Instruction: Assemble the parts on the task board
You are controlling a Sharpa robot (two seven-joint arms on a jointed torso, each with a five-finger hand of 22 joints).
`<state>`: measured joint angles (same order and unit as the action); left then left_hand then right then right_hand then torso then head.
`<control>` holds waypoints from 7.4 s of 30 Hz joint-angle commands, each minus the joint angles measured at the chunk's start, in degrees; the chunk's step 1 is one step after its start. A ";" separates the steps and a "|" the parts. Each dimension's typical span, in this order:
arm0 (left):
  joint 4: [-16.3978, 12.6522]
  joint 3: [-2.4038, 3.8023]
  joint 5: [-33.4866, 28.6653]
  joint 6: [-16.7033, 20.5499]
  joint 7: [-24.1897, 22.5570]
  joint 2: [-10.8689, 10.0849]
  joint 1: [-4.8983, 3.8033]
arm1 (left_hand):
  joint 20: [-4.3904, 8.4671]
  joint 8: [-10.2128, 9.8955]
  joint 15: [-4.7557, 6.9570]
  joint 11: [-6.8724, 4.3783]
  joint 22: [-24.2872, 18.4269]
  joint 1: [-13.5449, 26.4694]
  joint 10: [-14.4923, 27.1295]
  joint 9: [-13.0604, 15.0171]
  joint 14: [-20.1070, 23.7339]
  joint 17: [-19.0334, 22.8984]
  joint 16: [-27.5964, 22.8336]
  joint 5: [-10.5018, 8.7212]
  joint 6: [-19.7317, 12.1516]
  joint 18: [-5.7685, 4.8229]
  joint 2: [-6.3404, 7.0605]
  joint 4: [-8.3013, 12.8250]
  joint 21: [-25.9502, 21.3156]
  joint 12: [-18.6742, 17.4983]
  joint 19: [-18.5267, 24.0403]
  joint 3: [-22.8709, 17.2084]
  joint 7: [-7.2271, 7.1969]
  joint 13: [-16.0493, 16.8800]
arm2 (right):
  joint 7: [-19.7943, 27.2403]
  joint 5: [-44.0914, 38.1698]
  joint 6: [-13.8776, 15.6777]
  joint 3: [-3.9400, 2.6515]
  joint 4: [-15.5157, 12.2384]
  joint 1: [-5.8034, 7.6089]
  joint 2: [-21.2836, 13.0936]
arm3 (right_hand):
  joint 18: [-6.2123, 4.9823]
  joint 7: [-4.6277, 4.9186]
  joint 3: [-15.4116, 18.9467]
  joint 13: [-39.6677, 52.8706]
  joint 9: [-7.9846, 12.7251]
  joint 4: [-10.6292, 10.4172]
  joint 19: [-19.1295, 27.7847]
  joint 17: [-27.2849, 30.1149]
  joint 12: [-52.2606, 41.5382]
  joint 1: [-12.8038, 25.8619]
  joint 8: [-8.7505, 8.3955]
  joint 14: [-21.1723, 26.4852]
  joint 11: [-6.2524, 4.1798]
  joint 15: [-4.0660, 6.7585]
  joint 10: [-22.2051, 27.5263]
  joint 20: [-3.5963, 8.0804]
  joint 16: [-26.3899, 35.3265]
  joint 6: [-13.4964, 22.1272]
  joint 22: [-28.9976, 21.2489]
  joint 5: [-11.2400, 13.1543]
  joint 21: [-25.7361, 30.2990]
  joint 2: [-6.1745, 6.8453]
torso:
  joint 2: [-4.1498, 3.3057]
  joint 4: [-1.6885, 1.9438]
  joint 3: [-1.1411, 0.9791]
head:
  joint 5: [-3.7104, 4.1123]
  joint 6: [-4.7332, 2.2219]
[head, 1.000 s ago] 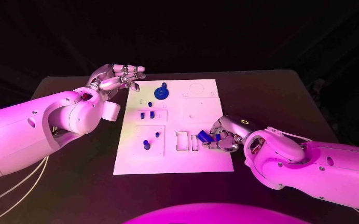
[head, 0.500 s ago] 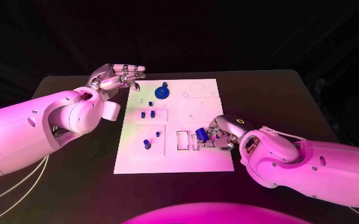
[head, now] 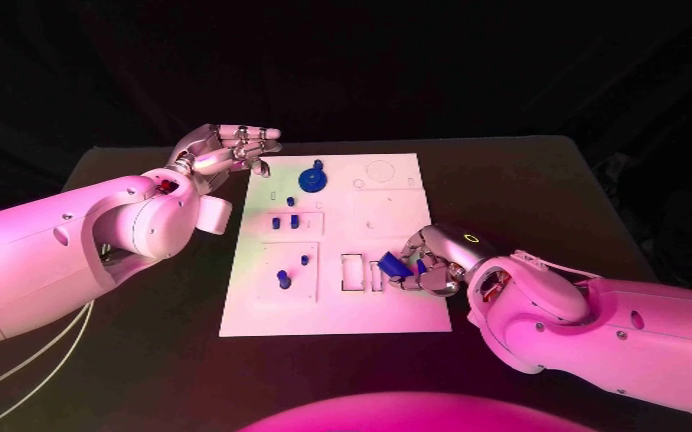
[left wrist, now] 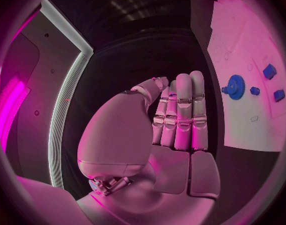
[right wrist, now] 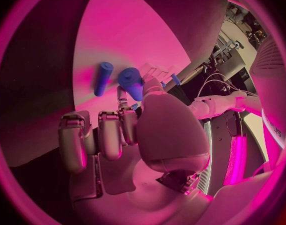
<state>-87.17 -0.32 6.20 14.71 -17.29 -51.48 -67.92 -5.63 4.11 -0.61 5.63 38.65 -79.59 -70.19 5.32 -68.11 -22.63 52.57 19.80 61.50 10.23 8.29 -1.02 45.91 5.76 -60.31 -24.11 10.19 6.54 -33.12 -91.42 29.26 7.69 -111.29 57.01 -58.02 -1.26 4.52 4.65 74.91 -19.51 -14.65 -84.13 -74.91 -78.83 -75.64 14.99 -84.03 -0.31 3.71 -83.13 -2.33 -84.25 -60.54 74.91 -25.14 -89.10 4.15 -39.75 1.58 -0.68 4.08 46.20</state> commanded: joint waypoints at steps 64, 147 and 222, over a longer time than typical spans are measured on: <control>-0.10 0.03 -0.64 -1.38 -0.21 0.33 -0.04 | -0.47 0.23 -0.41 0.07 -0.15 0.50 0.53 0.02 -0.09 0.14 -0.37 -0.04 -0.43 0.31 -0.43 -0.07 -0.51 -0.19 -0.15 0.42 -0.02 0.01 | -0.52 11.36 -2.50 -0.16 2.61 2.29 8.60 | 1.26 -2.31 9.29 7.16 -9.01 -2.03 -5.87 -6.18 -0.39 17.70 4.23 -4.31 -1.54 1.72 -1.75 1.52 -1.29 -2.74 15.09 19.38 -0.90 -5.09 | 0.03 0.05 0.02 | -1.06 0.22; -0.21 -0.09 -0.65 -1.56 -0.13 -0.19 0.02 | -0.49 0.28 -0.41 0.06 -0.23 0.52 0.63 0.04 -0.08 0.18 -0.37 -0.02 -0.53 0.33 -0.59 -0.04 -0.63 -0.17 -0.18 0.39 -0.04 0.03 | -0.99 -7.91 -9.08 0.27 2.61 -1.44 -2.49 | 1.10 -1.47 4.04 6.36 -7.95 3.68 -5.68 -5.24 2.57 -0.07 -1.08 -4.08 -0.88 1.15 -0.87 0.97 -0.55 -2.58 14.87 9.57 -0.12 -4.31 | 0.04 -0.32 -0.07 | 0.07 0.52; -0.72 -0.09 -0.65 -1.59 0.32 -0.08 0.01 | -0.48 0.32 -0.40 0.05 -0.29 0.43 0.69 0.05 -0.05 0.22 -0.39 0.00 -0.60 0.35 -0.68 0.06 -0.70 -0.15 -0.22 0.34 -0.05 0.05 | -1.09 14.92 -0.83 -0.05 3.24 0.76 6.63 | 1.26 -3.03 -21.45 8.81 -12.64 3.47 -5.87 -7.62 -0.43 10.71 0.65 -4.55 -2.24 2.25 -3.06 1.97 -1.52 -5.25 15.09 -2.26 -0.90 2.07 | 0.08 -0.32 -0.02 | -0.60 0.54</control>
<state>-87.69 -0.44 5.73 14.09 -16.73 -51.61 -67.88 -5.83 4.11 -0.62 5.64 38.43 -79.37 -69.77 5.32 -68.11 -22.50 52.57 19.80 61.30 10.23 8.07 -1.17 45.47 5.77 -60.51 -23.96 9.98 6.54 -34.13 -77.19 29.67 7.59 -108.14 57.81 -51.65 -0.38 2.06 -16.88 74.94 -32.30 -11.10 -84.13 -74.93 -79.06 -65.50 15.72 -83.82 -2.15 5.56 -83.94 -0.69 -85.48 -65.11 74.92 -27.52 -89.75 6.42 -39.69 1.24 -0.71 3.51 46.70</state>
